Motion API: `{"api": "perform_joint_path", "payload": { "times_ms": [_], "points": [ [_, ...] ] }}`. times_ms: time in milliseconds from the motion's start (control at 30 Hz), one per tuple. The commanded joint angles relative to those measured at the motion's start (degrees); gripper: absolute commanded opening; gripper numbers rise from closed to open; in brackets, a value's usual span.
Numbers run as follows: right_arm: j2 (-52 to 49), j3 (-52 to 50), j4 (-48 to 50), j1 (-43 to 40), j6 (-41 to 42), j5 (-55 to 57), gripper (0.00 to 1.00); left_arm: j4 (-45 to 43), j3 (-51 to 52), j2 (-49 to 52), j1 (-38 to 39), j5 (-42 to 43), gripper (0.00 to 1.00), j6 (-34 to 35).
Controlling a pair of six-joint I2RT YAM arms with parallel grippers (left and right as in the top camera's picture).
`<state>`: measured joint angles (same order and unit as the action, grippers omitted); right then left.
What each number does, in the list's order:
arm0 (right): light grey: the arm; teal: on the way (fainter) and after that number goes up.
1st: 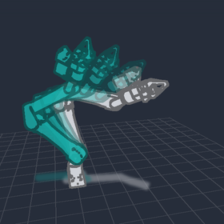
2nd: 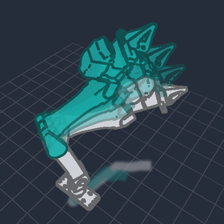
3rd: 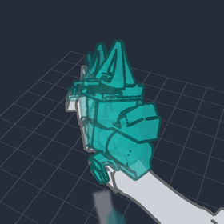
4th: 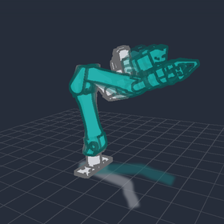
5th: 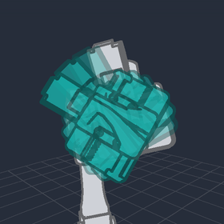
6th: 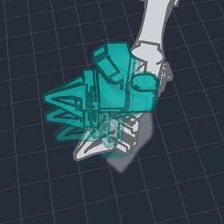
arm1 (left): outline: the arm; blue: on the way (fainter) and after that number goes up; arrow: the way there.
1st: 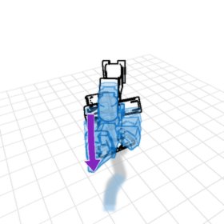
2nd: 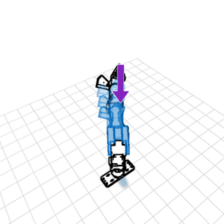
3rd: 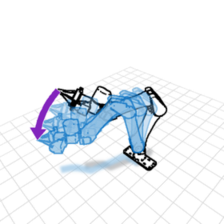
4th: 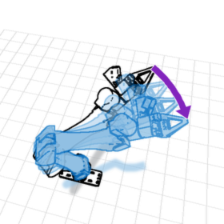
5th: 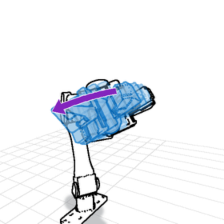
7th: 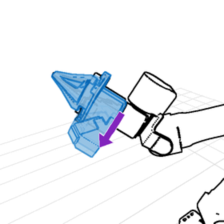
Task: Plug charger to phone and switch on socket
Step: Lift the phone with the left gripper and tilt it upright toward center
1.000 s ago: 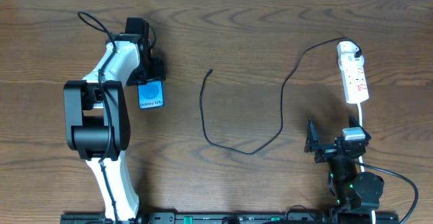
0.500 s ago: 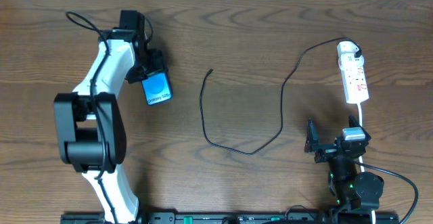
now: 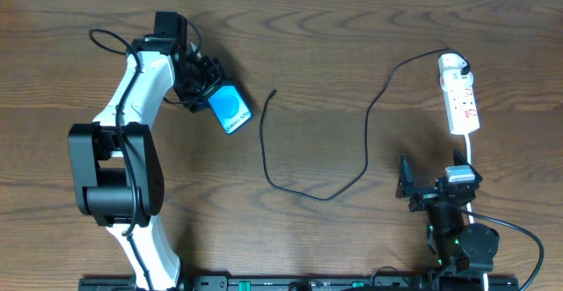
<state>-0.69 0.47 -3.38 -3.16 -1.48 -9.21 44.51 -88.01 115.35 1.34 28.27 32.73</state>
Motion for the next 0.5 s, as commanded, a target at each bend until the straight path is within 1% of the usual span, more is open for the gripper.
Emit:
{"api": "perform_joint_path", "payload": {
  "times_ms": [0,133,267,467],
  "points": [
    [0.26,-0.15,-0.09,-0.17,0.74,-0.17,0.99,-0.07,-0.63,-1.16,0.02,9.35,0.65,7.96],
    [0.26,-0.15,-0.09,-0.17,0.74,-0.17,0.99,-0.04,-0.63,-1.16,0.02,16.02,0.64,17.42],
    [0.26,-0.15,-0.09,-0.17,0.74,-0.15,0.99,-0.07,-0.63,-1.16,0.02,23.63,0.64,25.11],
    [0.26,-0.17,-0.09,-0.17,0.74,-0.15,0.99,-0.04,-0.63,-1.16,0.02,33.42,0.63,32.81]
  ]
}}
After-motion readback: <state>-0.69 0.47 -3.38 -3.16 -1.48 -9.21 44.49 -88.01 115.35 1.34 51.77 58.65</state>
